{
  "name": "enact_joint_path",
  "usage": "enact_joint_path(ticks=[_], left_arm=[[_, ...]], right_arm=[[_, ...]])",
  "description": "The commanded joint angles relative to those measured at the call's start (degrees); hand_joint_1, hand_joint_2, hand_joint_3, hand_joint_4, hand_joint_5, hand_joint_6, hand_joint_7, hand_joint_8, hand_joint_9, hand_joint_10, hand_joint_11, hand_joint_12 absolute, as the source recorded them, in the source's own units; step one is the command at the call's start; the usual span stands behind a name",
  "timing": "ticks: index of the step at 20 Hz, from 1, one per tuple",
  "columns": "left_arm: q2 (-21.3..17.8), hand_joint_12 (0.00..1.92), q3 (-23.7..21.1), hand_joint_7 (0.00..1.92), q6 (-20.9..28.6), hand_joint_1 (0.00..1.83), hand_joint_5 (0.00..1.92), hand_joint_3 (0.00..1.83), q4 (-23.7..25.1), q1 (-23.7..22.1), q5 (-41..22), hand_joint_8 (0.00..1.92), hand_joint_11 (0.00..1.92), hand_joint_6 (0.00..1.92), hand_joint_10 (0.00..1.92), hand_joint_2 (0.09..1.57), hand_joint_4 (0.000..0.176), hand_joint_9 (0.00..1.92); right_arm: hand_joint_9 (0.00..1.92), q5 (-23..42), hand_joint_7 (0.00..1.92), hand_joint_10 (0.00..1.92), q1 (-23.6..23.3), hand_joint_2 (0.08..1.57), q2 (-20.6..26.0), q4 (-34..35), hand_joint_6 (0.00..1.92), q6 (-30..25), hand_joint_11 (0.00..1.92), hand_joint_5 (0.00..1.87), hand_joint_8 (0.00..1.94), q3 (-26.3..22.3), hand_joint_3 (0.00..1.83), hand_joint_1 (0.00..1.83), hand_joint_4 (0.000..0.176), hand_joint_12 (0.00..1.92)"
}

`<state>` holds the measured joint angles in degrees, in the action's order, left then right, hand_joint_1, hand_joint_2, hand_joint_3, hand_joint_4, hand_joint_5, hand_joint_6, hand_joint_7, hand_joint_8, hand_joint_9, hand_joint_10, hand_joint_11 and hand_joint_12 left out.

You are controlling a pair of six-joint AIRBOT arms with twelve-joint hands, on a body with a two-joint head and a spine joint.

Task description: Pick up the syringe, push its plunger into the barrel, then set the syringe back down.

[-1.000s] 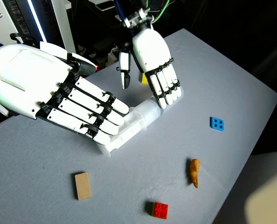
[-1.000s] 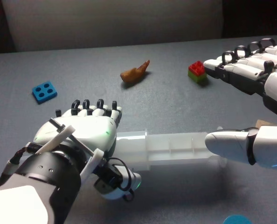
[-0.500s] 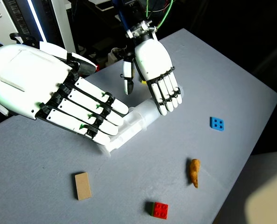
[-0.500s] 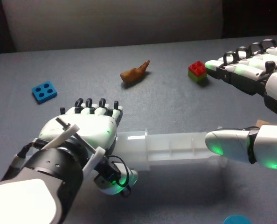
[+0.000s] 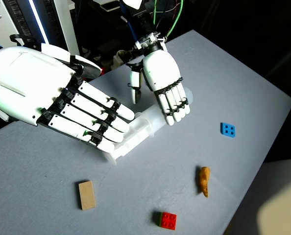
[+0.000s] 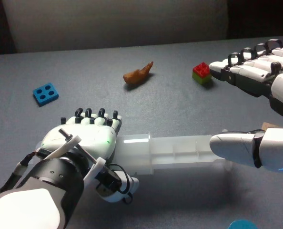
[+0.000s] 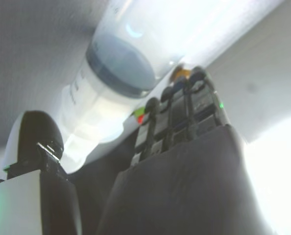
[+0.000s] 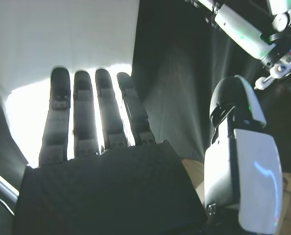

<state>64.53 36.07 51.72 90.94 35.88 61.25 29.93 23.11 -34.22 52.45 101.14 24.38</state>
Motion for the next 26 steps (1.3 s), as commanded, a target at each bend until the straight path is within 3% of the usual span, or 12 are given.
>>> enact_joint_path(ticks=[1, 2, 7, 11, 17, 21, 26], left_arm=[[0.42, 0.0, 0.29, 0.0, 0.05, 0.6, 0.0, 0.0, 4.81, -0.06, 1.22, 0.0, 0.0, 0.0, 0.0, 1.11, 0.0, 0.0], [0.64, 0.0, 0.7, 0.0, 0.05, 0.62, 0.0, 0.0, 5.01, 0.05, 1.07, 0.0, 0.0, 0.0, 0.0, 1.11, 0.0, 0.0], [2.14, 0.0, 3.17, 0.0, 0.05, 0.61, 0.0, 0.0, 5.74, 0.87, -0.37, 0.0, 0.0, 0.0, 0.0, 1.11, 0.0, 0.0], [3.53, 0.0, 4.92, 0.0, 0.21, 0.66, 0.0, 0.0, 6.41, 2.15, -0.89, 0.0, 0.0, 0.0, 0.0, 1.1, 0.0, 0.0], [4.84, 0.0, 7.09, 0.0, 1.98, 0.62, 0.0, 0.0, 7.97, 3.71, -1.55, 0.0, 0.0, 0.0, 0.0, 1.1, 0.0, 0.0], [5.15, 0.0, 7.79, 0.0, 2.21, 0.55, 0.0, 0.01, 8.4, 3.92, -1.85, 0.0, 0.0, 0.0, 0.0, 1.11, 0.0, 0.0], [5.15, 0.0, 8.45, 0.0, 2.67, 0.64, 0.0, 0.0, 8.42, 3.78, -2.57, 0.0, 0.0, 0.0, 0.0, 1.1, 0.0, 0.0]], right_arm=[[0.12, 4.41, 0.14, 0.0, -0.42, 1.07, 0.38, -2.21, 0.0, -0.5, 0.0, 0.13, 0.0, -0.05, 0.0, 0.1, 0.0, 0.43], [0.1, 4.41, 0.12, 0.0, -0.42, 1.07, 0.38, -2.21, 0.0, -0.56, 0.0, 0.11, 0.0, -0.05, 0.0, 0.07, 0.0, 0.38], [0.13, 4.42, 0.14, 0.01, -0.41, 1.07, 0.38, -2.21, 0.0, -0.62, 0.0, 0.12, 0.0, -0.05, 0.0, 0.12, 0.0, 0.49], [0.1, 4.48, 0.11, 0.0, -0.42, 1.08, 0.38, -2.21, 0.0, -0.66, 0.0, 0.11, 0.0, -0.05, 0.0, 0.08, 0.0, 0.35], [0.1, 4.7, 0.11, 0.0, -0.42, 1.07, 0.38, -2.21, 0.0, -0.68, 0.0, 0.11, 0.0, -0.05, 0.0, 0.13, 0.0, 0.32], [0.12, 4.7, 0.13, 0.0, -0.42, 1.06, 0.38, -2.21, 0.0, -0.68, 0.0, 0.12, 0.0, -0.05, 0.0, 0.14, 0.0, 0.39], [0.11, 4.71, 0.11, 0.0, -0.38, 1.07, 0.39, -2.21, 0.0, -0.68, 0.0, 0.12, 0.0, -0.05, 0.0, 0.14, 0.0, 0.41]])
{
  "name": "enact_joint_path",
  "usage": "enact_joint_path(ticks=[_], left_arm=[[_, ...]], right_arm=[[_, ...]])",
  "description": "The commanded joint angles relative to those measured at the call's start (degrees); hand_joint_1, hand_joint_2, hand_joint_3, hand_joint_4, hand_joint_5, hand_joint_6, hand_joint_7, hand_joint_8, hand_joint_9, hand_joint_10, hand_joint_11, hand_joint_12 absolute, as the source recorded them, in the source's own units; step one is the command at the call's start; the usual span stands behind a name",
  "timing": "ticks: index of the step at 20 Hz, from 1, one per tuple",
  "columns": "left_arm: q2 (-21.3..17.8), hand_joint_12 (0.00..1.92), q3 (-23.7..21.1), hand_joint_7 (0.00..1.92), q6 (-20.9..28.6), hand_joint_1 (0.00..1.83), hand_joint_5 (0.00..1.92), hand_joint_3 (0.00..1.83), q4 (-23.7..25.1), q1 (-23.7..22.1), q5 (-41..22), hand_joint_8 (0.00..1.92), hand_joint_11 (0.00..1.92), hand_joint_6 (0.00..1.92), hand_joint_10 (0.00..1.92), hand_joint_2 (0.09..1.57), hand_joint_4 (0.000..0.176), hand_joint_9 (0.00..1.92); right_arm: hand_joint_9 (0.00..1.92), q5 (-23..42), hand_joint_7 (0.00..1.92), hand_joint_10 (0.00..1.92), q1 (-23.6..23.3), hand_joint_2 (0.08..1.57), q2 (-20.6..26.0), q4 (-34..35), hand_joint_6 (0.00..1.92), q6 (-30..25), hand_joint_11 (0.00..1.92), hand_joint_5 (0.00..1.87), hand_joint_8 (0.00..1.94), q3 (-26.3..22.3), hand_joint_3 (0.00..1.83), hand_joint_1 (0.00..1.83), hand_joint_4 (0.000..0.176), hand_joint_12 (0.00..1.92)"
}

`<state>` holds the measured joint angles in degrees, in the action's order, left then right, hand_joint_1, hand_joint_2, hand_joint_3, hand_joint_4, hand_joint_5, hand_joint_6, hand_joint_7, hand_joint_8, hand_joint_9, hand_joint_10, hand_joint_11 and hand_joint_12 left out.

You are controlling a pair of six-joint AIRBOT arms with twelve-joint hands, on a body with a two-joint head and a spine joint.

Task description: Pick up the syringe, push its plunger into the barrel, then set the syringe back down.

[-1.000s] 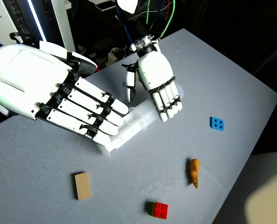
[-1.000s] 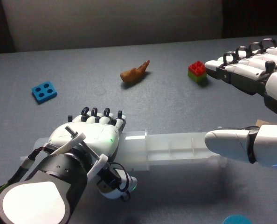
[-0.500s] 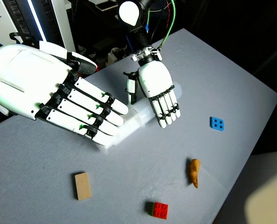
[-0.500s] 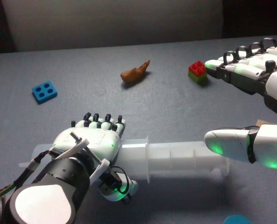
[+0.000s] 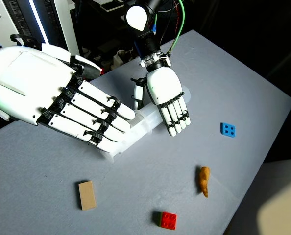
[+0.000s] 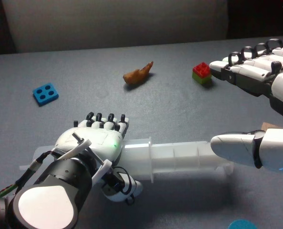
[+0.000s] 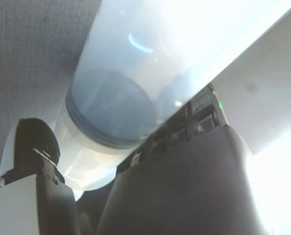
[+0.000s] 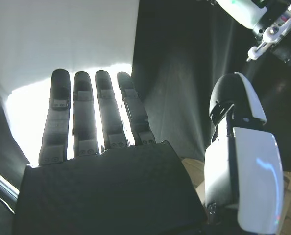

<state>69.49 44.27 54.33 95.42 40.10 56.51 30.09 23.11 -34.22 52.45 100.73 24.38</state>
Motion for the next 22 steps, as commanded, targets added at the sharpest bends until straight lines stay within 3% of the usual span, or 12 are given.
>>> enact_joint_path(ticks=[1, 6, 9, 10, 12, 14, 17, 18, 19, 20, 21, 22], left_arm=[[0.18, 0.0, 0.22, 0.0, 0.07, 0.65, 0.0, 0.0, 3.95, -0.5, 2.07, 0.0, 0.0, 0.0, 0.0, 1.09, 0.0, 0.0], [0.17, 0.04, -0.1, 0.08, 0.07, 0.67, 0.11, 0.0, 4.05, -0.49, 2.07, 0.01, 0.05, 0.01, 0.01, 1.1, 0.0, 0.07], [0.18, 0.5, -0.08, 0.19, 0.08, 0.83, 0.18, 0.0, 4.19, -0.48, 1.97, 0.0, 0.0, 0.0, 0.0, 1.09, 0.0, 0.18], [0.18, 0.75, -0.06, 0.28, 0.08, 0.91, 0.23, 0.0, 4.19, -0.48, 1.97, 0.0, 0.0, 0.0, 0.01, 1.08, 0.0, 0.28], [0.18, 0.88, 0.0, 0.32, 0.13, 0.94, 0.27, 0.0, 4.2, -0.47, 1.97, 0.0, 0.0, 0.0, 0.01, 1.08, 0.0, 0.33], [0.18, 0.98, 0.0, 0.61, 0.48, 0.99, 0.53, 0.0, 4.54, -0.42, 1.96, 0.02, 0.28, 0.02, 0.04, 1.15, 0.0, 0.63], [0.18, 0.97, 0.03, 0.77, 0.67, 1.04, 0.67, 0.0, 4.87, -0.56, 1.48, 0.02, 0.45, 0.02, 0.05, 1.16, 0.0, 0.82], [0.17, 0.86, 0.03, 0.94, 0.67, 1.1, 0.77, 0.0, 5.25, -0.72, 1.14, 0.05, 0.69, 1.02, 0.05, 1.21, 0.0, 1.0], [0.15, 0.87, 0.06, 0.94, 0.67, 1.18, 0.72, 0.0, 5.64, -0.93, 0.67, 0.91, 0.78, 1.26, 0.06, 1.2, 0.0, 1.09], [0.15, 0.87, 0.09, 0.94, 0.75, 1.18, 0.72, 0.0, 5.88, -1.15, 0.31, 0.91, 0.78, 1.26, 0.06, 1.2, 0.0, 1.09], [0.15, 1.59, 0.16, 0.86, 1.9, 1.47, 0.7, 0.0, 7.01, -1.22, -0.29, 1.05, 0.81, 1.12, 1.0, 1.15, 0.0, 0.98], [0.12, 1.63, 0.21, 0.8, 3.1, 1.48, 0.67, 0.0, 8.21, -1.28, -0.96, 1.1, 0.75, 1.17, 1.09, 1.17, 0.0, 0.92]], right_arm=[[0.13, 4.55, 0.14, 0.01, -0.36, 1.06, 0.39, -2.21, 0.01, -0.27, 0.0, 0.15, 0.0, -0.05, 0.0, 0.16, 0.0, 0.52], [0.13, 4.55, 0.13, 0.0, -0.33, 1.06, 0.39, -2.21, 0.0, -0.33, 0.0, 0.14, 0.0, -0.05, 0.0, 0.17, 0.0, 0.44], [0.11, 5.02, 0.11, 0.0, -0.32, 1.06, 0.42, -2.21, 0.0, -0.94, 0.0, 0.11, 0.0, -0.05, 0.0, 0.14, 0.0, 0.43], [0.11, 5.28, 0.11, 0.0, -0.27, 1.06, 0.5, -2.21, 0.0, -1.47, 0.0, 0.12, 0.0, -0.05, 0.0, 0.14, 0.0, 0.4], [0.11, 5.82, 0.12, 0.0, -0.17, 1.06, 0.64, -2.21, 0.01, -2.84, 0.0, 0.13, 0.0, -0.05, 0.0, 0.17, 0.0, 0.4], [0.11, 6.43, 0.12, 0.0, -0.1, 1.07, 0.72, -2.21, 0.0, -3.41, 0.0, 0.11, 0.0, -0.05, 0.0, 0.13, 0.0, 0.43], [0.13, 6.9, 0.13, 0.0, -0.11, 1.07, 0.76, -2.21, 0.0, -3.82, 0.0, 0.13, 0.0, -0.05, 0.0, 0.11, 0.0, 0.5], [0.13, 7.26, 0.13, 0.0, -0.12, 1.08, 0.8, -2.21, 0.0, -4.15, 0.0, 0.12, 0.0, -0.05, 0.01, 0.09, 0.0, 0.51], [0.13, 7.47, 0.13, 0.0, -0.17, 1.08, 0.83, -2.21, 0.0, -4.49, 0.0, 0.13, 0.0, -0.05, 0.0, 0.1, 0.0, 0.51], [0.13, 7.47, 0.13, 0.0, -0.21, 1.08, 0.86, -2.21, 0.0, -4.61, 0.0, 0.13, 0.0, -0.06, 0.0, 0.1, 0.0, 0.51], [0.14, 7.54, 0.14, 0.0, -0.25, 1.08, 0.91, -2.21, 0.0, -4.79, 0.0, 0.15, 0.0, -0.06, 0.0, 0.11, 0.0, 0.55], [0.14, 7.76, 0.14, 0.0, -0.28, 1.08, 1.01, -2.21, 0.0, -5.23, 0.0, 0.14, 0.0, -0.06, 0.0, 0.1, 0.0, 0.55]])
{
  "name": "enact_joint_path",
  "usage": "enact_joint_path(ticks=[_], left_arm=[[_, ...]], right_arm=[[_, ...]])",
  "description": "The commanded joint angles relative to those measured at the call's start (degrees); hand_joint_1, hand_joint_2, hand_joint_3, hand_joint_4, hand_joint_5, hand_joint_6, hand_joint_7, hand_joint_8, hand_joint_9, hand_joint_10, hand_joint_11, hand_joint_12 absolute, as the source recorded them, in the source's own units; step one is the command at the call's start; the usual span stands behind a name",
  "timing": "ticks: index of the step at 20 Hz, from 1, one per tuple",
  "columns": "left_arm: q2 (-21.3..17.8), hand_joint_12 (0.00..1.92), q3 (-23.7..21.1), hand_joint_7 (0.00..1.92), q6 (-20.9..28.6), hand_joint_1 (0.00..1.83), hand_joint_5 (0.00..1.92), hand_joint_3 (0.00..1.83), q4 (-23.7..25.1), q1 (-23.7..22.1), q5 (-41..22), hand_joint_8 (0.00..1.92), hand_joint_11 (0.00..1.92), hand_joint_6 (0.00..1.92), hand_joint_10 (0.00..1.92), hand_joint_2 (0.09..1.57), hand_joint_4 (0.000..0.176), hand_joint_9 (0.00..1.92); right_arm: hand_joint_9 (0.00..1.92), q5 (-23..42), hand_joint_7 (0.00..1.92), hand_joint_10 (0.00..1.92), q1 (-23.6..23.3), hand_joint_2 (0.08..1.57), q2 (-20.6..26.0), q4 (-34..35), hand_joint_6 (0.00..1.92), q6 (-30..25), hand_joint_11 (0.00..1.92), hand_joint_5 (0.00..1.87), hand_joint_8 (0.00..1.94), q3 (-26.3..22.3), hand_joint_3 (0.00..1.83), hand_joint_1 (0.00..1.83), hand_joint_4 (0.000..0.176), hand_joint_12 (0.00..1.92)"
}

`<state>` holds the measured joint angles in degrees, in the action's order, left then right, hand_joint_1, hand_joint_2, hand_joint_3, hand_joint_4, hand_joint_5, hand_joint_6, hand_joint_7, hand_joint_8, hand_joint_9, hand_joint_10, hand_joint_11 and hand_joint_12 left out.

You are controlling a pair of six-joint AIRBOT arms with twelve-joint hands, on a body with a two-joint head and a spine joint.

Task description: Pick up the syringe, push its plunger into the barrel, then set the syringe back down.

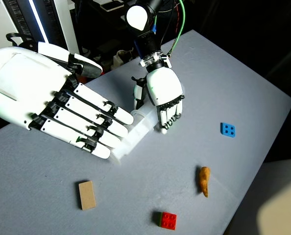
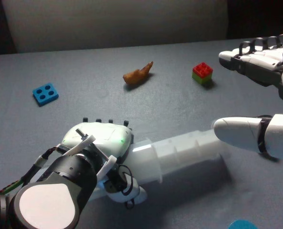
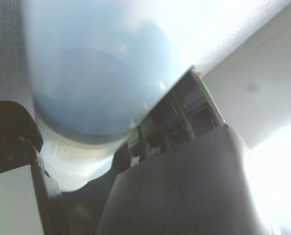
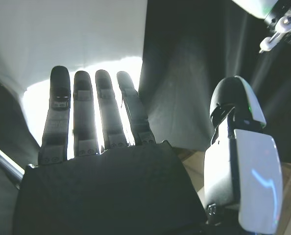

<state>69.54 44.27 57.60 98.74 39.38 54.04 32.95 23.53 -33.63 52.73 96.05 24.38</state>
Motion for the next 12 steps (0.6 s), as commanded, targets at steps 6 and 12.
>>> enact_joint_path(ticks=[6, 12], left_arm=[[-0.91, 1.6, 0.24, 0.82, 7.88, 1.49, 0.79, 0.0, 15.2, -0.39, -1.84, 1.13, 0.76, 1.04, 1.12, 1.15, 0.0, 0.9], [-2.26, 1.61, 2.06, 0.84, 22.89, 1.49, 0.84, 0.0, 30.52, -0.54, -5.71, 1.1, 0.72, 1.0, 1.1, 1.14, 0.0, 0.9]], right_arm=[[0.14, 6.13, 0.15, 0.0, -1.2, 1.09, 1.06, -2.49, 0.0, -3.39, 0.0, 0.14, 0.0, -0.07, 0.0, 0.1, 0.0, 0.53], [0.16, 12.31, 0.17, 0.0, -0.94, 1.08, 1.27, -1.26, 0.01, -7.09, 0.0, 0.17, 0.0, -0.39, 0.0, 0.13, 0.0, 0.56]])
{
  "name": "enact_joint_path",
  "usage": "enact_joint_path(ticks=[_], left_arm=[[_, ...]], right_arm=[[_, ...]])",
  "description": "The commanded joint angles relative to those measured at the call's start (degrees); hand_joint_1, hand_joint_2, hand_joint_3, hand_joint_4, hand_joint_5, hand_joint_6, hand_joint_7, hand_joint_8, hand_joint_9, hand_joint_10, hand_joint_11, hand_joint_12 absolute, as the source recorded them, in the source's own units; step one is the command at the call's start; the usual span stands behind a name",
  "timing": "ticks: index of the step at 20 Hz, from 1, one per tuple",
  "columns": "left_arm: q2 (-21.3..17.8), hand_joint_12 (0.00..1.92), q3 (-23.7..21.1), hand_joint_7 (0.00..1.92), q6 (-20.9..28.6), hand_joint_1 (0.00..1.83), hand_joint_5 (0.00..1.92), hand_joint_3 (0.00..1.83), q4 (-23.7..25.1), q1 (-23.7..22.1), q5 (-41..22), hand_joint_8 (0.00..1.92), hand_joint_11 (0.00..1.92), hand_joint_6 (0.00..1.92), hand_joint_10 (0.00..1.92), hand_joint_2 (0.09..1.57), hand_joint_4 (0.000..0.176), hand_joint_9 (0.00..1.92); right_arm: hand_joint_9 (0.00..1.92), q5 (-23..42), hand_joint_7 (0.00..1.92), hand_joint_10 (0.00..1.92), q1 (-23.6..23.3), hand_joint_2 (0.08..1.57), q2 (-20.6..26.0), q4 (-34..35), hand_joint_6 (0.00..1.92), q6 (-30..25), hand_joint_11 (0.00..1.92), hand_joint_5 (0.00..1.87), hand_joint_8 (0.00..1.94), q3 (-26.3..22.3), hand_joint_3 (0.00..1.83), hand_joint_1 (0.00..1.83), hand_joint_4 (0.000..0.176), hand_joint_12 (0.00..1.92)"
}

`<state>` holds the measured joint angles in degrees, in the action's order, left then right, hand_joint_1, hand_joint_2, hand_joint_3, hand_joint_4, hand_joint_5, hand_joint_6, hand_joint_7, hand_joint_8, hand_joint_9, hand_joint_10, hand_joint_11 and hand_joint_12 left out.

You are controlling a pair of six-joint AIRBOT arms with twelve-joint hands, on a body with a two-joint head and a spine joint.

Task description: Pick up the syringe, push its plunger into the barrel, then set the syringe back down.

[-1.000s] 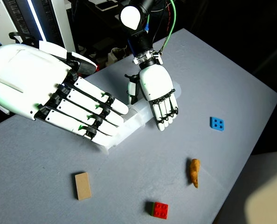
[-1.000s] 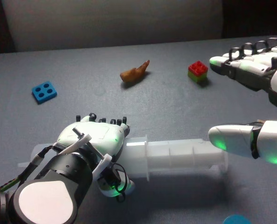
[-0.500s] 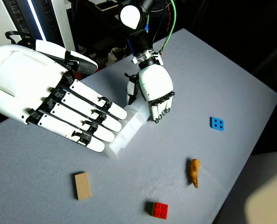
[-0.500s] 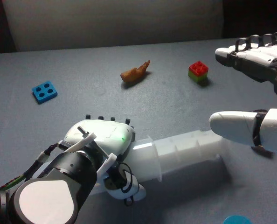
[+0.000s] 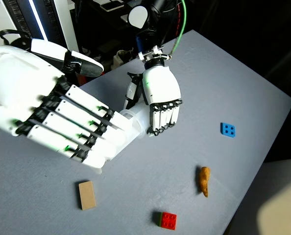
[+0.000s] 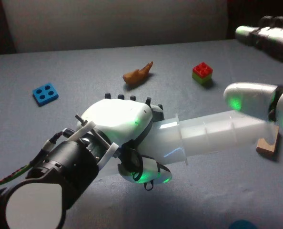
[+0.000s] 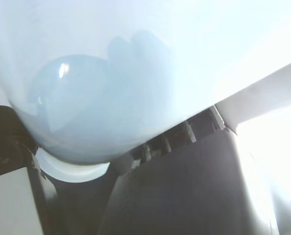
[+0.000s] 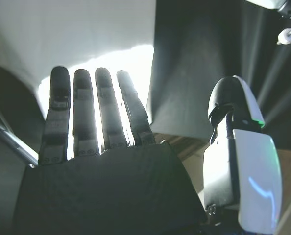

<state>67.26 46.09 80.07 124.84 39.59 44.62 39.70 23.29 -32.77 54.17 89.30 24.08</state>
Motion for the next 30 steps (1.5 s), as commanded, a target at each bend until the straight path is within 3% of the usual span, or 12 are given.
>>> enact_joint_path(ticks=[1, 6, 9, 13, 16, 19, 21, 22, 23, 28, 30], left_arm=[[-0.42, 1.61, 0.63, 0.83, 1.31, 1.49, 0.83, 0.0, 7.06, -1.2, 2.18, 1.12, 0.73, 1.0, 1.12, 1.14, 0.0, 0.9], [-2.21, 1.6, 3.07, 0.8, 2.42, 1.49, 0.77, 0.0, 16.85, -4.23, -6.86, 1.13, 0.74, 1.11, 1.1, 1.15, 0.0, 0.91], [-2.84, 1.6, 4.67, 0.8, 2.42, 1.49, 0.76, 0.0, 19.25, -5.66, -10.1, 1.13, 0.72, 1.14, 1.11, 1.16, 0.0, 0.91], [-3.11, 1.61, 7.76, 0.79, 1.69, 1.49, 0.77, 0.0, 21.01, -7.93, -15.49, 1.15, 0.72, 1.12, 1.1, 1.16, 0.0, 0.91], [-3.47, 1.6, 10.04, 0.77, -0.12, 1.49, 0.73, 0.0, 21.18, -10.39, -19.77, 1.16, 0.74, 1.17, 1.1, 1.16, 0.0, 0.9], [-4.17, 1.57, 11.13, 0.75, -0.16, 1.49, 0.75, 0.0, 21.13, -11.78, -21.73, 1.2, 0.78, 1.12, 1.11, 1.16, 0.0, 0.9], [-4.73, 1.58, 11.3, 0.74, -1.26, 1.48, 0.78, 0.0, 18.29, -12.29, -21.95, 1.19, 0.79, 1.07, 1.13, 1.16, 0.0, 0.9], [-4.98, 1.48, 11.12, 0.89, -3.25, 1.49, 0.94, 0.0, 16.01, -12.62, -21.95, 1.03, 0.91, 0.83, 0.95, 1.09, 0.0, 1.04], [-5.36, 1.47, 10.82, 0.95, -5.54, 1.5, 1.0, 0.0, 13.09, -13.1, -21.96, 0.94, 0.89, 0.74, 0.87, 1.07, 0.0, 1.1], [-5.68, 1.44, 10.68, 0.94, -7.79, 1.5, 0.98, 0.0, 9.87, -14.43, -21.97, 0.99, 0.91, 0.77, 0.87, 1.07, 0.0, 1.1], [-5.94, 1.41, 10.7, 0.95, -12.75, 1.5, 0.98, 0.0, 4.86, -15.67, -22.92, 0.95, 0.95, 0.78, 0.79, 1.06, 0.0, 1.13]], right_arm=[[0.16, 8.61, 0.18, 0.0, -0.53, 1.08, 0.53, -1.71, 0.0, -1.61, 0.0, 0.17, 0.0, -0.57, 0.0, 0.15, 0.0, 0.57], [0.14, 23.29, 0.15, 0.0, 0.76, 1.09, 1.35, 0.65, 0.0, -7.61, 0.0, 0.15, 0.0, -4.61, 0.0, 0.11, 0.0, 0.52], [0.16, 29.1, 0.18, 0.0, 2.2, 1.09, 1.36, 1.66, 0.01, -11.23, 0.0, 0.18, 0.0, -6.74, 0.0, 0.11, 0.0, 0.59], [0.16, 32.95, 0.16, 0.0, 6.67, 1.09, -0.98, 2.47, 0.0, -25.89, 0.0, 0.15, 0.0, -7.43, 0.0, 0.12, 0.0, 0.6], [0.14, 41.05, 0.14, 0.0, 8.77, 1.1, -4.58, 1.12, 0.0, -38.49, 0.0, 0.13, 0.0, -7.02, 0.0, 0.1, 0.0, 0.59], [0.14, 42.25, 0.14, 0.0, 9.78, 1.09, -6.56, -1.06, 0.0, -44.48, 0.0, 0.12, 0.0, -6.95, 0.0, 0.12, 0.0, 0.56], [0.15, 43.58, 0.15, 0.0, 10.72, 1.09, -6.98, -1.05, 0.0, -46.47, 0.0, 0.14, 0.0, -7.11, 0.0, 0.11, 0.0, 0.57], [0.15, 44.99, 0.15, 0.0, 11.56, 1.09, -6.98, -0.92, 0.0, -47.92, 0.0, 0.14, 0.0, -7.26, 0.0, 0.11, 0.0, 0.57], [0.15, 46.46, 0.16, 0.0, 12.4, 1.09, -7.08, 0.46, 0.01, -48.67, 0.0, 0.15, 0.0, -7.43, 0.0, 0.13, 0.0, 0.57], [0.14, 43.24, 0.16, 0.0, 15.63, 1.07, -8.42, 7.62, 0.0, -49.57, 0.0, 0.17, 0.0, -6.19, 0.0, 0.16, 0.0, 0.54], [0.15, 39.7, 0.16, 0.0, 16.41, 1.07, -9.88, 8.1, 0.0, -49.34, 0.0, 0.17, 0.0, -5.35, 0.0, 0.15, 0.0, 0.54]])
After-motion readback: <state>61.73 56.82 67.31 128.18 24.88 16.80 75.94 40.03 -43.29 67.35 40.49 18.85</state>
